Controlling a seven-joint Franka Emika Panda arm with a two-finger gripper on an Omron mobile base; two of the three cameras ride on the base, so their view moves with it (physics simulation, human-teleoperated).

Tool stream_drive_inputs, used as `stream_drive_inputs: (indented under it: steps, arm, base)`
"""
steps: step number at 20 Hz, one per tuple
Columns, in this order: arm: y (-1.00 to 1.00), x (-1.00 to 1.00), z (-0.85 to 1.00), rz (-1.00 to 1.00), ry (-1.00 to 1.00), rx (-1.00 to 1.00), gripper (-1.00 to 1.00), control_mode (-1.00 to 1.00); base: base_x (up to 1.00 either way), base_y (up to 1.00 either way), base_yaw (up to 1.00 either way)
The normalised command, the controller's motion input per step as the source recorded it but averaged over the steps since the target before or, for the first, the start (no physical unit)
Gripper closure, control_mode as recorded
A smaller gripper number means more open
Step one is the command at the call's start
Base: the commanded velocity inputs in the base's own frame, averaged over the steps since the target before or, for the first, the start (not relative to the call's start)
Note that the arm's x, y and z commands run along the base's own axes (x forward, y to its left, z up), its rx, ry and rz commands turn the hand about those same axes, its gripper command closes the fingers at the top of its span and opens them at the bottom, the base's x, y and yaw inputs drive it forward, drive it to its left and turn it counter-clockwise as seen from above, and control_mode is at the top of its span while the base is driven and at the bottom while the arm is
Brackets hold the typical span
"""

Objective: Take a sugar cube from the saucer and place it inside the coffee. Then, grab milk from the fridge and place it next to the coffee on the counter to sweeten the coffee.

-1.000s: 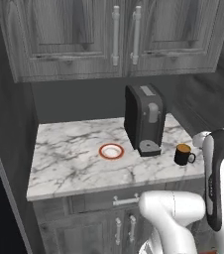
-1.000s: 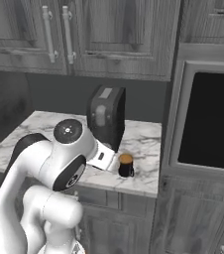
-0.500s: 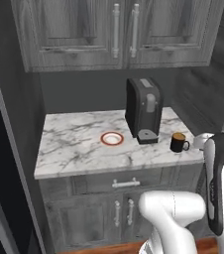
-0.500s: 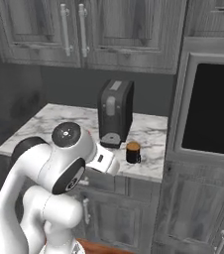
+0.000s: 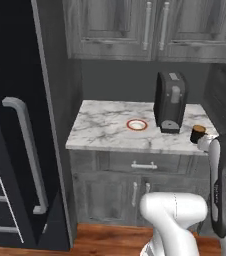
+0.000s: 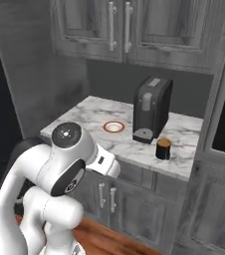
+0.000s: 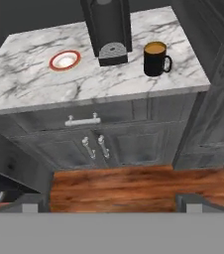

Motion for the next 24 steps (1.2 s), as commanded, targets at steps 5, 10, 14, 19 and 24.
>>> stream_drive_inputs:
  steps: [5,10,14,19,24]
  arm:
    - [0.0,0.0,0.0,0.0,0.0,0.0,-1.0,1.0]
    - [0.0,0.0,0.0,0.0,0.0,0.0,-1.0,1.0]
    - [0.0,0.0,0.0,0.0,0.0,0.0,-1.0,1.0]
    - [0.0,0.0,0.0,0.0,0.0,0.0,-1.0,1.0]
    - [0.0,0.0,0.0,0.0,0.0,0.0,-1.0,1.0]
  base:
    - [-1.0,-0.23,0.65]
    - [-0.94,0.34,0.55]
    - [-0.16,1.0,0.4]
    - [0.0,1.0,0.35]
    - [0.25,1.0,0.2]
